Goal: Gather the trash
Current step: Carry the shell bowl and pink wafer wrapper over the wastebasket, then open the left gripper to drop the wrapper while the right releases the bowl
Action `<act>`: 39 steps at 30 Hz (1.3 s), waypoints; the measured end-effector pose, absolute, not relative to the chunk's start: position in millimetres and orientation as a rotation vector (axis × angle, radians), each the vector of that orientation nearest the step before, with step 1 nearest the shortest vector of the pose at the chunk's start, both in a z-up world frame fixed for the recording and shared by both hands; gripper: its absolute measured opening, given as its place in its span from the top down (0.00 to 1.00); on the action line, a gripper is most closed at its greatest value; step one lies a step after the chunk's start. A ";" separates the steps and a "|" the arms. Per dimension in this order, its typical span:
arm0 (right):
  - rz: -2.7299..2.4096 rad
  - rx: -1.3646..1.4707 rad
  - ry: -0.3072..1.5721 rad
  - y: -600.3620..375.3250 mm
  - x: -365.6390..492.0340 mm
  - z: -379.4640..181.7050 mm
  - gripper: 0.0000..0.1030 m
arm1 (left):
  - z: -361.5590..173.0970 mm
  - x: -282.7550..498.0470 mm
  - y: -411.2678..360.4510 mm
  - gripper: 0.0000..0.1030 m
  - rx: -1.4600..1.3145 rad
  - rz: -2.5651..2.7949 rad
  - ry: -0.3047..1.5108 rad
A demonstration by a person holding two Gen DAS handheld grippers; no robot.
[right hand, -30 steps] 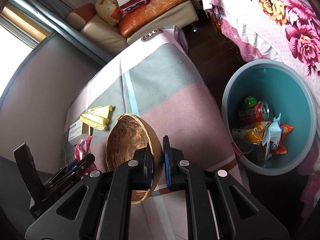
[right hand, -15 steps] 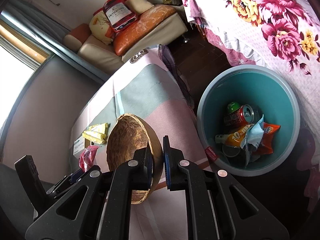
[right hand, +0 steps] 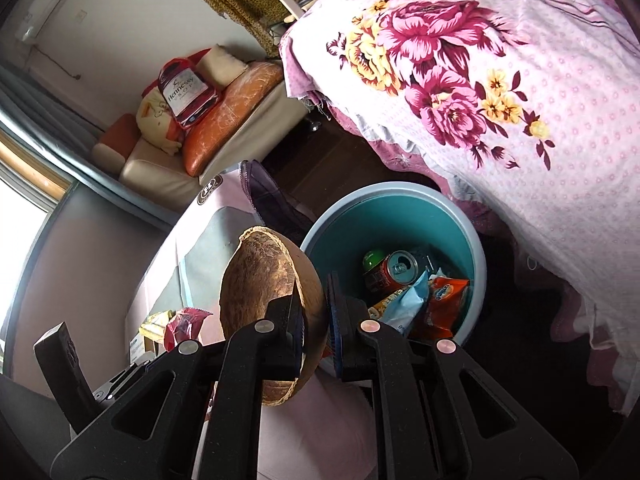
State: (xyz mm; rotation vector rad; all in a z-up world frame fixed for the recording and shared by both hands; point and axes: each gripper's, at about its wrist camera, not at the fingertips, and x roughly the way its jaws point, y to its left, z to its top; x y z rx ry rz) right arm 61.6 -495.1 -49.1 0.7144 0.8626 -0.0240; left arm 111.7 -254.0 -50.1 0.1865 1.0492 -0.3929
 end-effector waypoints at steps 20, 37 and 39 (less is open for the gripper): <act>-0.150 0.733 0.888 -549.7 55.8 -75.4 0.89 | -79.8 133.0 -334.6 0.53 0.204 -0.513 1.113; -0.156 0.711 0.926 -538.2 70.0 -84.1 0.87 | -88.6 138.8 -314.7 0.12 0.161 -0.475 1.134; -0.157 0.704 0.933 -535.5 72.7 -85.6 0.86 | -91.3 138.9 -307.7 0.11 0.150 -0.470 1.144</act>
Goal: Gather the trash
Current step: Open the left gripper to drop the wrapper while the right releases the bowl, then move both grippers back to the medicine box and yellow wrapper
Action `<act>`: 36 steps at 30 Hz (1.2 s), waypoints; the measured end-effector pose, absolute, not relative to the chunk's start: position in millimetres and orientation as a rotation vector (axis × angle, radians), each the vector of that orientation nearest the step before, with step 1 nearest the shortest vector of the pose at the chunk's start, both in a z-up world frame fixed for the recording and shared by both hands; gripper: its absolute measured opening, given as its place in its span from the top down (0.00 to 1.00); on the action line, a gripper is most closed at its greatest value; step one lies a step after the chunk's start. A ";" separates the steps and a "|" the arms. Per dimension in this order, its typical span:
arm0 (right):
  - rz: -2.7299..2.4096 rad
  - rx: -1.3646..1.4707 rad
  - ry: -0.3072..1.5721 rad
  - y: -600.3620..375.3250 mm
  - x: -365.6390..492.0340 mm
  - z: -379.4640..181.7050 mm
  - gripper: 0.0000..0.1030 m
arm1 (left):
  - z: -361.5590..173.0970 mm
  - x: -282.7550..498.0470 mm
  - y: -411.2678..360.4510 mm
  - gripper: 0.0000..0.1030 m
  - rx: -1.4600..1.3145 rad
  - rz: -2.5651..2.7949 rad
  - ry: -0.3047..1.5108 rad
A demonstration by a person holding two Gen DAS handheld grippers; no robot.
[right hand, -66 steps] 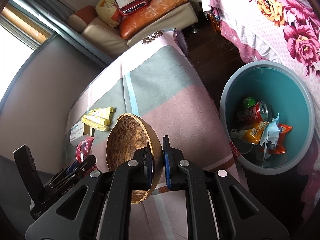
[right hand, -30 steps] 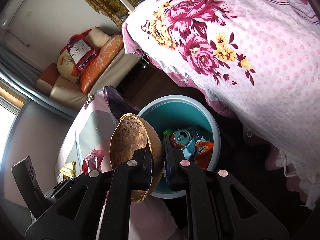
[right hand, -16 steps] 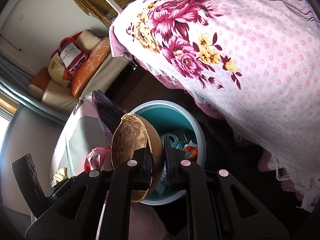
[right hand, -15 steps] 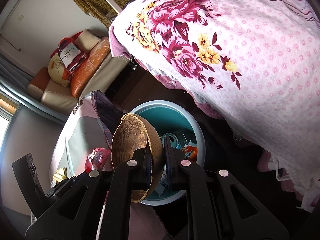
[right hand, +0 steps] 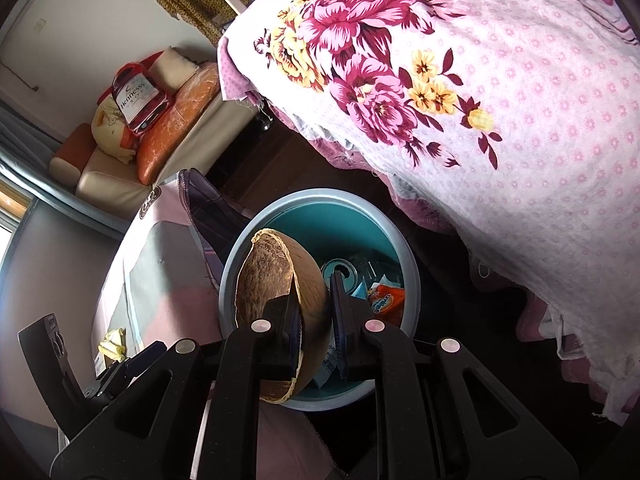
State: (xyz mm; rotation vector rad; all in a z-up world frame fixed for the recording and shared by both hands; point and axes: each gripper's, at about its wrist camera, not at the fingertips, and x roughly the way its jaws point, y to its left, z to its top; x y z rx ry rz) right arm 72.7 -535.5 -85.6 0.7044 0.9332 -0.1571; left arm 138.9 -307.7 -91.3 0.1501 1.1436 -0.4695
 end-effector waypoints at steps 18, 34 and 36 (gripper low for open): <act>-0.158 0.635 1.021 -496.9 93.7 -98.5 0.56 | -99.3 141.4 -262.3 0.10 0.082 -0.429 1.173; -0.153 0.593 1.052 -460.9 84.8 -75.5 0.26 | -87.5 127.9 -196.4 0.09 -0.022 -0.364 1.161; -0.136 0.567 1.058 -446.7 87.2 -70.5 0.26 | -83.5 126.1 -182.8 0.09 -0.042 -0.356 1.153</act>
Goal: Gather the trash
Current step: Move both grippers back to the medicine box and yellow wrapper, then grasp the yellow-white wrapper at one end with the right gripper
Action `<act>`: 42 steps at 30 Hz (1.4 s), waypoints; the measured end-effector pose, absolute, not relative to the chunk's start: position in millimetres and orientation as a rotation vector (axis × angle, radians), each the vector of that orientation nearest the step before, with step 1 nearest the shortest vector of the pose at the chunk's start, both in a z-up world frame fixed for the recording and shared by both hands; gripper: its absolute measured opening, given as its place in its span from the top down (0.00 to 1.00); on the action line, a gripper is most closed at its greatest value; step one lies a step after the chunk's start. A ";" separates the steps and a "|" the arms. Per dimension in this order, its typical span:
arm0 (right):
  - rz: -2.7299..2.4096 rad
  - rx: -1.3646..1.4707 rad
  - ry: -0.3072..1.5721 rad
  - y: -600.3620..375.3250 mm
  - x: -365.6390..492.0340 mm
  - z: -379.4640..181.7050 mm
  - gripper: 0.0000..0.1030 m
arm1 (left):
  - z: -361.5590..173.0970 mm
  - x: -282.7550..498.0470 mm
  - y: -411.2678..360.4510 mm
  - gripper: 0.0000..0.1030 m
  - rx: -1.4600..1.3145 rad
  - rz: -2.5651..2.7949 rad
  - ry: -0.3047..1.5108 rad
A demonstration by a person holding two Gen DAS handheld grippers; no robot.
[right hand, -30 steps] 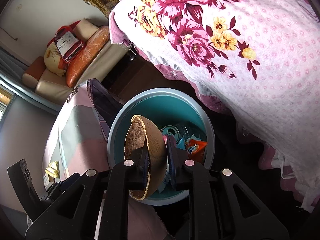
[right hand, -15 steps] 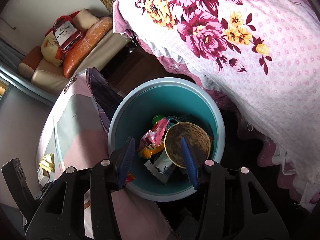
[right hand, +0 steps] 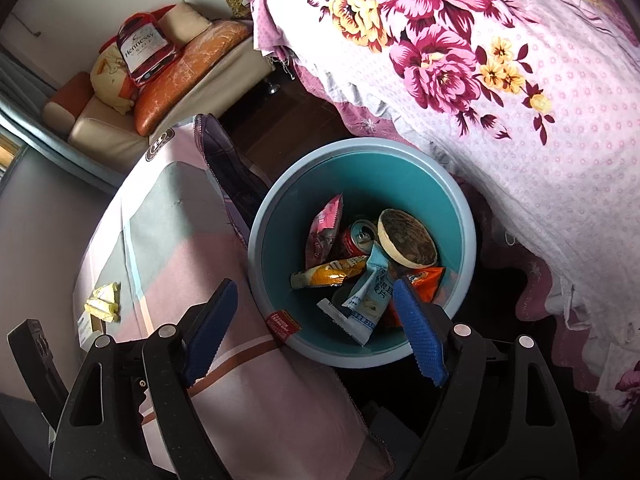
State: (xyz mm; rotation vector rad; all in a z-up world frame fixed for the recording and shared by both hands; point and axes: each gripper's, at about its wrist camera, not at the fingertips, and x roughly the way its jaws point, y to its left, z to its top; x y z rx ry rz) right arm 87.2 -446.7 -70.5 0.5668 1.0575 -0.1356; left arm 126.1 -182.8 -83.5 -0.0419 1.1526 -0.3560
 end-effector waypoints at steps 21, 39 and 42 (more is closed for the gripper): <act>0.305 -0.018 1.212 -184.1 160.6 -46.3 0.24 | -66.3 117.9 62.8 0.09 -0.091 -0.137 1.055; 0.702 -0.537 1.338 -30.9 244.7 -89.4 0.24 | -70.3 190.3 128.4 0.09 0.117 -0.367 1.054; 0.743 -0.559 1.350 -23.9 258.3 -95.6 0.24 | -70.4 204.7 123.3 0.09 0.165 -0.427 1.057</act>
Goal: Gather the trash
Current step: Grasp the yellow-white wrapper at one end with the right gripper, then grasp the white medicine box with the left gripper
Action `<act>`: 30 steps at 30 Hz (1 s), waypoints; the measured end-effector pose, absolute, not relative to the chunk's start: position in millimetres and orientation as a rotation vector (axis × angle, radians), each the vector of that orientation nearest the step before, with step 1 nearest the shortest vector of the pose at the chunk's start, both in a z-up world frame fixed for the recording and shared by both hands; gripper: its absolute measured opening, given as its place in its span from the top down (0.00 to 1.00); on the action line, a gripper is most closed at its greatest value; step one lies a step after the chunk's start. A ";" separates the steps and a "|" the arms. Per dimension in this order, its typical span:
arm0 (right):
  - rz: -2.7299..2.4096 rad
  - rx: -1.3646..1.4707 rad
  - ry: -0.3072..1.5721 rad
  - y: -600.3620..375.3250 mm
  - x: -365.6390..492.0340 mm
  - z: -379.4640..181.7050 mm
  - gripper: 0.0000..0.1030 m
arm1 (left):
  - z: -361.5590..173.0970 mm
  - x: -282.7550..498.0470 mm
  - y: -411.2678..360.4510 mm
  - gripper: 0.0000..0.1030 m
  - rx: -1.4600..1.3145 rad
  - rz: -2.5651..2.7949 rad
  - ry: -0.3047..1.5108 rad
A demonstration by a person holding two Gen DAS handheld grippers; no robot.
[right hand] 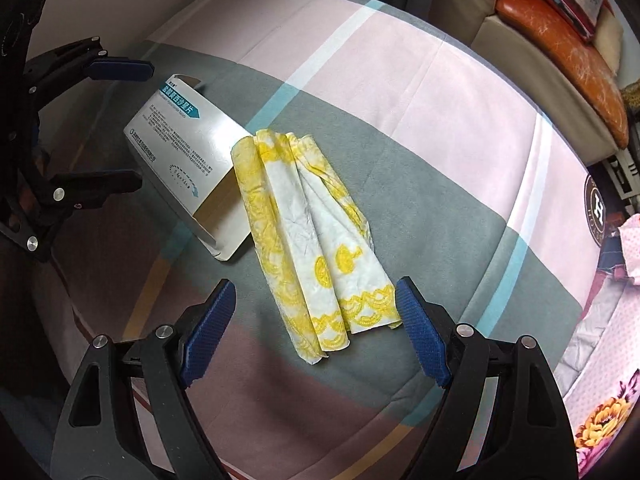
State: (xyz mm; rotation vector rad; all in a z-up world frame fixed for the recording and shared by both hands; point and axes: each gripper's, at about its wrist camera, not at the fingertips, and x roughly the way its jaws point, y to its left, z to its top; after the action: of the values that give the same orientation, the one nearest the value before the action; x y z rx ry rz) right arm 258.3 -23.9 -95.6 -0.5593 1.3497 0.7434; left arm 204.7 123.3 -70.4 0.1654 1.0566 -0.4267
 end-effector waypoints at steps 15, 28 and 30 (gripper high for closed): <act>0.857 -0.545 1.362 -16.3 281.5 -109.4 0.25 | -98.7 240.5 116.1 0.09 0.270 -0.615 1.164; 0.805 -0.511 1.364 -38.6 220.9 -101.0 0.88 | -102.0 189.9 89.8 0.08 0.335 -0.690 1.196; 0.783 -0.482 1.366 -49.2 208.8 -99.0 0.89 | -103.1 177.4 82.9 0.08 0.356 -0.700 1.208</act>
State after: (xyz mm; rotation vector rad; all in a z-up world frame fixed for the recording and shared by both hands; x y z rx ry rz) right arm 208.8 -49.2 -99.0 -0.4815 1.3664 0.7831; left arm 177.4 82.9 -103.1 0.3561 1.2077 -0.7003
